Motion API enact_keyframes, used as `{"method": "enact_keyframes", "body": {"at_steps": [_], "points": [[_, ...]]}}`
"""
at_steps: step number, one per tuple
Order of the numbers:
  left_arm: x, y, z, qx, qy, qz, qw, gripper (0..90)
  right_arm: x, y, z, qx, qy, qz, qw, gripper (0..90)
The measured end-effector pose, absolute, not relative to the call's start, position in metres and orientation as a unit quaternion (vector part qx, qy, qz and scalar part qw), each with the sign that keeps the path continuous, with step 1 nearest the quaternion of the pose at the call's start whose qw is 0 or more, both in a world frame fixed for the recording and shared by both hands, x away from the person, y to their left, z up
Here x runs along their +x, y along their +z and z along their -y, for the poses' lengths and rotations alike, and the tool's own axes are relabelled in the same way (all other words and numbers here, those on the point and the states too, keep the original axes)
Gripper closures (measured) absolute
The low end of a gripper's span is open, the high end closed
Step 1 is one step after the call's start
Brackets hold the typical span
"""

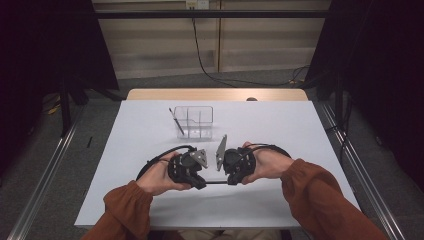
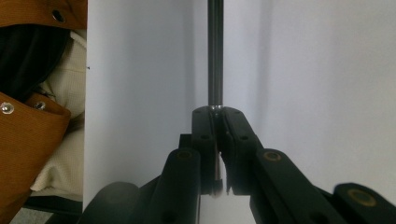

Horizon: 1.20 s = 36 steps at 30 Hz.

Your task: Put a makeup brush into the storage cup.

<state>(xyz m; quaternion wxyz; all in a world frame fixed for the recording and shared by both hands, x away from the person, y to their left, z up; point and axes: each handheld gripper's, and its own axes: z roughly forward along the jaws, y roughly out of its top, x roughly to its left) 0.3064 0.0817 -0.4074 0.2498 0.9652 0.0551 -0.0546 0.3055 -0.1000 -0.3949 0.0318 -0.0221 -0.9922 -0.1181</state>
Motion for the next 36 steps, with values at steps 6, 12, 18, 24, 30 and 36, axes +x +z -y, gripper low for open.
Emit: {"method": "enact_keyframes", "body": {"at_steps": [6,12,18,24,30,36], "points": [[0.307,-0.408,-0.082,0.962,-0.060,-0.053,0.261,83.9,0.308,-0.394,0.105,-0.024,-0.128,0.991,0.028,82.5],[0.309,-0.409,-0.086,0.959,-0.071,-0.054,0.268,84.0,0.309,-0.394,0.107,-0.031,-0.141,0.989,0.034,76.8],[0.309,-0.409,-0.089,0.958,-0.070,-0.060,0.271,84.0,0.310,-0.396,0.111,-0.049,-0.154,0.986,0.042,63.3],[0.308,-0.407,-0.092,0.955,-0.070,-0.065,0.281,83.9,0.312,-0.397,0.116,-0.060,-0.169,0.983,0.043,47.8],[0.308,-0.405,-0.097,0.953,-0.066,-0.070,0.286,83.9,0.313,-0.396,0.122,-0.077,-0.181,0.980,0.036,34.5],[0.307,-0.405,-0.103,0.951,-0.064,-0.077,0.292,83.9,0.312,-0.398,0.128,-0.095,-0.189,0.977,0.030,22.2]]}}
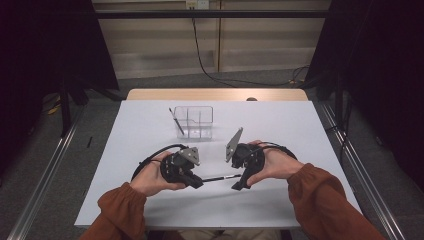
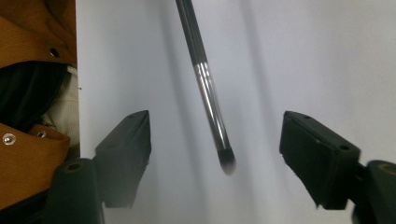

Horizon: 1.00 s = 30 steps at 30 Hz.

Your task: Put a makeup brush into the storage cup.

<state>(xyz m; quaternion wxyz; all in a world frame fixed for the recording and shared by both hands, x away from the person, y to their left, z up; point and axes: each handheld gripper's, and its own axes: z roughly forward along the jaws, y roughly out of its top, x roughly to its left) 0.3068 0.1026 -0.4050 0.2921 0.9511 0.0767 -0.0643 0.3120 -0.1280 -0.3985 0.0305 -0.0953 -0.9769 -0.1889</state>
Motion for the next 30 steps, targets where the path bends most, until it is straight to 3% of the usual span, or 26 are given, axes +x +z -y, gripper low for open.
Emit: {"method": "enact_keyframes", "body": {"at_steps": [15,30], "points": [[0.302,-0.410,-0.118,0.941,-0.058,-0.098,0.318,83.9,0.311,-0.397,0.151,-0.137,-0.235,0.962,0.005,7.8],[0.301,-0.412,-0.137,0.932,-0.055,-0.120,0.338,83.9,0.305,-0.402,0.173,-0.163,-0.284,0.945,-0.002,6.6]]}}
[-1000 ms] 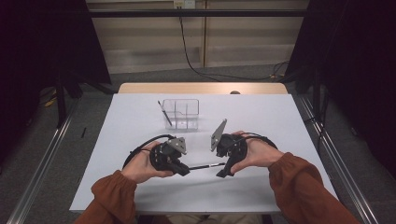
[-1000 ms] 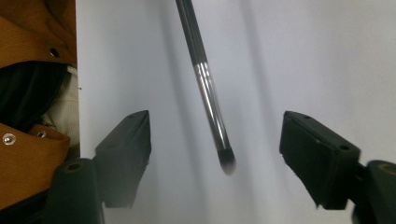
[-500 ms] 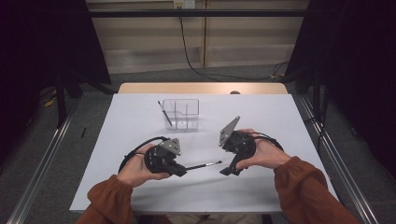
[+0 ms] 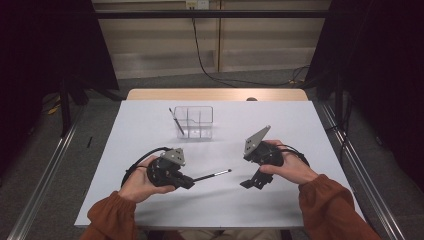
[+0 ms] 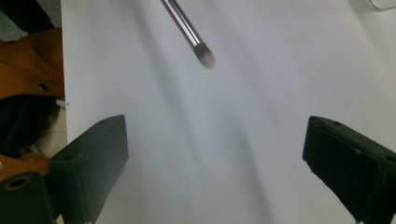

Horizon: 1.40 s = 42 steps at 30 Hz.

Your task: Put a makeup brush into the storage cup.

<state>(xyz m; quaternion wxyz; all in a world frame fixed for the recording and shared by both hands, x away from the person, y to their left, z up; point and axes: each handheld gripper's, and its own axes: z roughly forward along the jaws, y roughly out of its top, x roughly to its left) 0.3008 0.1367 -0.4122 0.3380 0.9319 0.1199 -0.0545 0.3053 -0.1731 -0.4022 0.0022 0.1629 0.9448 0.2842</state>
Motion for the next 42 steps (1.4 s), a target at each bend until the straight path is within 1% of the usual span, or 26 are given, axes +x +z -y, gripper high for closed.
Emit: {"method": "enact_keyframes", "body": {"at_steps": [8,12,16,25,27,33,42], "points": [[0.299,-0.416,-0.143,0.928,-0.056,-0.128,0.345,83.9,0.300,-0.405,0.178,0.164,0.312,-0.936,-0.004,6.5],[0.298,-0.416,-0.148,0.926,-0.052,-0.130,0.351,83.9,0.299,-0.406,0.184,0.177,0.322,-0.930,0.003,6.8],[0.296,-0.418,-0.150,0.919,-0.057,-0.138,0.364,83.9,0.297,-0.411,0.189,0.189,0.331,-0.924,0.003,7.5],[0.294,-0.421,-0.156,0.916,-0.058,-0.143,0.370,83.9,0.292,-0.418,0.191,0.203,0.357,-0.912,0.004,7.9],[0.294,-0.421,-0.157,0.913,-0.058,-0.149,0.376,83.9,0.291,-0.419,0.193,0.209,0.366,-0.907,0.007,7.9],[0.292,-0.420,-0.159,0.904,-0.059,-0.152,0.395,83.9,0.287,-0.416,0.200,0.225,0.411,-0.882,0.040,6.5],[0.290,-0.423,-0.163,0.894,-0.055,-0.163,0.414,83.9,0.286,-0.425,0.198,0.231,0.431,-0.871,0.046,5.6]]}}
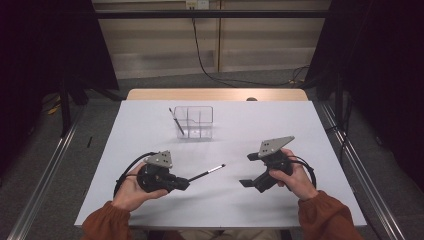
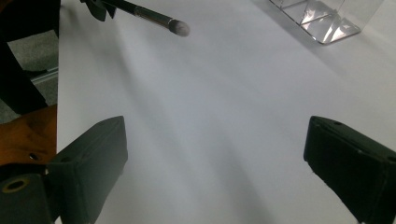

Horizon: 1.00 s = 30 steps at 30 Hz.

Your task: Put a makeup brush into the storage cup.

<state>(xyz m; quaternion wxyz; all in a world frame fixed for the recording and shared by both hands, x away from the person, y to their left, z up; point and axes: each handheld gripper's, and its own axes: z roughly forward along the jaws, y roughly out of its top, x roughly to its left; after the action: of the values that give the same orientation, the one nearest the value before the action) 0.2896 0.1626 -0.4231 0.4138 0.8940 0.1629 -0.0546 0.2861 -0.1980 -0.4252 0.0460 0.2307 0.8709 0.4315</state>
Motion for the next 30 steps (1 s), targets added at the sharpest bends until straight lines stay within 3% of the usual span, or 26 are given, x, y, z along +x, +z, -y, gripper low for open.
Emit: {"method": "enact_keyframes", "body": {"at_steps": [30], "points": [[0.287,-0.425,-0.164,0.866,-0.013,-0.173,0.470,84.0,0.279,-0.429,0.185,0.235,0.512,-0.824,0.069,5.0]]}}
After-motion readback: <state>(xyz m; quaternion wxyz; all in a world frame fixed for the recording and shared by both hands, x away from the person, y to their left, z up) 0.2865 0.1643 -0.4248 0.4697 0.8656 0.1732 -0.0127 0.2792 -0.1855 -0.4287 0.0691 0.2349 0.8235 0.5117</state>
